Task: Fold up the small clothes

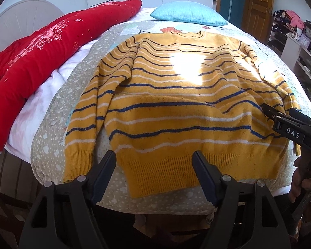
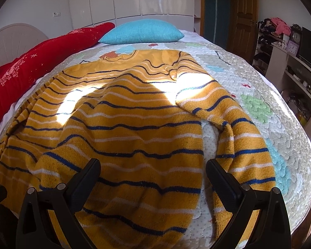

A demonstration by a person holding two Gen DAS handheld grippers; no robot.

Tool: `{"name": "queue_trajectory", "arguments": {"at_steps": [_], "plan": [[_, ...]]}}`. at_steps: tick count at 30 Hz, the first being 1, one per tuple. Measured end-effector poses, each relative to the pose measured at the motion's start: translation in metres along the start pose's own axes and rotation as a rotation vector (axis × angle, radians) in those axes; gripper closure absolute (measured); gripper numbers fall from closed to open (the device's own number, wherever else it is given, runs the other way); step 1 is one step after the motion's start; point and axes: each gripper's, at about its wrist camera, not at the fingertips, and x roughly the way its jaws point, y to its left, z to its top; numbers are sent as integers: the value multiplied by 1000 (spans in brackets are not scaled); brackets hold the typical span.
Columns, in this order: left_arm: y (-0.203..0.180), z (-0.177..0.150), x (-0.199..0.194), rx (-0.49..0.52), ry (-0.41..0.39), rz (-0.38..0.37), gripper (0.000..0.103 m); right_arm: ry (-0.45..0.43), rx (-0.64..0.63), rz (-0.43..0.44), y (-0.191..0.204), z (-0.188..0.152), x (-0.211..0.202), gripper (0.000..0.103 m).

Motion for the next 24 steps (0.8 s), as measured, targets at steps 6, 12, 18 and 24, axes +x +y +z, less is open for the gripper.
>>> {"name": "queue_trajectory", "arguments": {"at_steps": [6, 12, 18, 24], "plan": [[1, 0, 3, -6, 12, -5, 28, 8, -2, 3, 2, -1, 2, 0], [5, 0, 5, -23, 22, -14, 28, 17, -3, -1, 4, -2, 5, 0], [30, 6, 0, -97, 0, -11, 28, 25, -4, -1, 5, -3, 6, 0], [76, 8, -4, -204, -21, 56, 28, 36, -5, -6, 5, -4, 9, 0]]}}
